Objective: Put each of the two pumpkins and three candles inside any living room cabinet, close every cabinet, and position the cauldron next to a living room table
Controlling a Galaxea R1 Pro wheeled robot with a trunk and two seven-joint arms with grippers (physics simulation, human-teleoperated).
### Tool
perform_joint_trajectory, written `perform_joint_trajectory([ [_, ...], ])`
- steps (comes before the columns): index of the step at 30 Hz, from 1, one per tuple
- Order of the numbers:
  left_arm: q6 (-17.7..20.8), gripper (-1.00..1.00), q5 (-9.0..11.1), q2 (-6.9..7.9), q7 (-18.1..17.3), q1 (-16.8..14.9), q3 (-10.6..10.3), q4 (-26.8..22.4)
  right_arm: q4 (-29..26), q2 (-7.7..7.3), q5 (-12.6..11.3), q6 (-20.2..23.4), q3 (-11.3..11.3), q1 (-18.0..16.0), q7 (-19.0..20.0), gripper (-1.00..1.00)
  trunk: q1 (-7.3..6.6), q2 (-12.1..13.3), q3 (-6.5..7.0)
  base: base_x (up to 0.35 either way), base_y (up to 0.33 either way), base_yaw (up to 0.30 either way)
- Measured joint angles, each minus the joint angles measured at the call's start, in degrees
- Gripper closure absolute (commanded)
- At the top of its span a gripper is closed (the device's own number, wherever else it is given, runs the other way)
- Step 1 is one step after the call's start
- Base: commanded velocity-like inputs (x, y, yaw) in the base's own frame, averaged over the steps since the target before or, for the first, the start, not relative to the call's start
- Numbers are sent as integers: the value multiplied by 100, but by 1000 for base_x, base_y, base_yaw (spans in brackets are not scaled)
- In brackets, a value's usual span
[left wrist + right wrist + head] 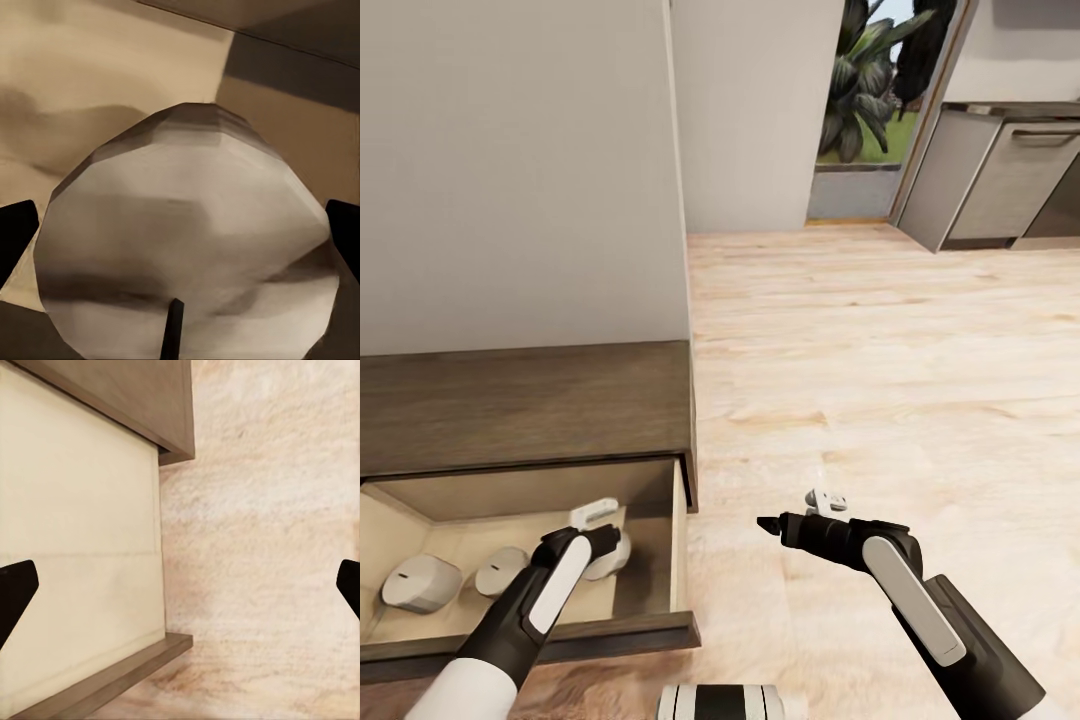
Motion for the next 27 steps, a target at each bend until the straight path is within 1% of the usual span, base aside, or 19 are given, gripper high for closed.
perform_joint_trajectory([
  [2, -55, 100, -122, -14, 0, 0, 2, 6, -56, -1, -1, -1, 0, 7, 16, -100, 5, -3, -44, 0, 0, 0],
  [6, -92, 100, -172, -27, 0, 0, 3, 9, -186, -15, 0, 0, 2, 15, 51, -100, 15, -8, -133, 0, 0, 0],
  [7, -99, 100, -178, -34, 0, 0, 3, 9, -208, -50, -4, 0, 4, 16, 120, -100, 18, -9, -155, 0, 0, 0],
  [9, -102, 100, -185, -38, 0, 0, 3, 10, -218, -107, -3, -5, 5, 23, 384, -100, 23, -12, -200, 0, 0, 0],
  [12, -104, 100, -184, -34, 0, 0, 4, 10, -178, -236, 10, -17, 2, 72, 913, -100, 31, -16, -266, 0, 0, 0],
  [14, -106, 100, -178, -38, 0, 0, 3, 10, -118, -290, 18, -26, 1, 88, 1099, -100, 36, -19, -311, 0, 0, 0],
  [15, -105, 100, -179, -39, 0, 0, 3, 10, -97, -300, 19, -28, 1, 91, 1132, -100, 39, -20, -333, 0, 0, 0],
  [18, -103, 100, -183, -41, 0, 0, 3, 9, -67, -313, 12, -30, 1, 94, 1172, -100, 38, -21, -333, 0, 0, 0],
  [27, -97, 100, -172, -40, 0, 0, 3, 4, -50, -317, 11, -31, 1, 95, 1186, -100, 62, -32, -532, 0, 0, 0],
])
